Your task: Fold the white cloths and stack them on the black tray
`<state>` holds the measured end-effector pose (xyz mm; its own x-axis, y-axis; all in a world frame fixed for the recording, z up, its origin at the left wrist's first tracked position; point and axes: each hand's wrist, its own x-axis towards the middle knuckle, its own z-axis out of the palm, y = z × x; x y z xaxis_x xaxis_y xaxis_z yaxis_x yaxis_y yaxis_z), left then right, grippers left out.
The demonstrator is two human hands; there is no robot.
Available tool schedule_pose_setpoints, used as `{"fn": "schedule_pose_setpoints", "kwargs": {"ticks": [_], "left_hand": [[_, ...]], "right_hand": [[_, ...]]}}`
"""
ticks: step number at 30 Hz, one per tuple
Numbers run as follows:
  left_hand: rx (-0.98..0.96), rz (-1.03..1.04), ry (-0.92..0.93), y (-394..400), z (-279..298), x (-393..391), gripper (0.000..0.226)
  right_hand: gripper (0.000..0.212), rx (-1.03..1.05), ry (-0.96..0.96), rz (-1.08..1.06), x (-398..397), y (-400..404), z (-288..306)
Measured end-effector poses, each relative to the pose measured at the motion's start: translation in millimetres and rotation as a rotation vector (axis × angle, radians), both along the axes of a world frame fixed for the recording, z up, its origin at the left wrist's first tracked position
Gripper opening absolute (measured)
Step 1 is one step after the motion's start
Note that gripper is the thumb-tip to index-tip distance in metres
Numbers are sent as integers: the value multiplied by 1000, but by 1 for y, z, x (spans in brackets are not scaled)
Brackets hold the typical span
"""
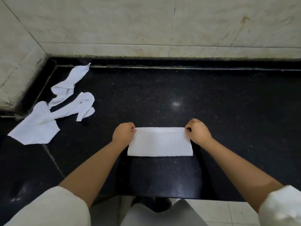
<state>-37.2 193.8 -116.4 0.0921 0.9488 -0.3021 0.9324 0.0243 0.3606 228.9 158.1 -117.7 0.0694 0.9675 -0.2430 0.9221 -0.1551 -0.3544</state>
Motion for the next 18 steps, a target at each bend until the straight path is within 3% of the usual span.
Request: {"fn": "schedule_pose_setpoints", "kwargs": {"ticks": [7, 15, 18], "left_hand": [[57, -119, 51, 7, -11, -5, 23], [70, -316, 239, 4, -8, -7, 25], [258, -322, 103, 14, 15, -10, 20]], "right_hand": [[25, 15, -36, 17, -3, 4, -5], [27, -179, -168, 201, -7, 14, 9], [22, 39, -128, 179, 2, 19, 30]]}}
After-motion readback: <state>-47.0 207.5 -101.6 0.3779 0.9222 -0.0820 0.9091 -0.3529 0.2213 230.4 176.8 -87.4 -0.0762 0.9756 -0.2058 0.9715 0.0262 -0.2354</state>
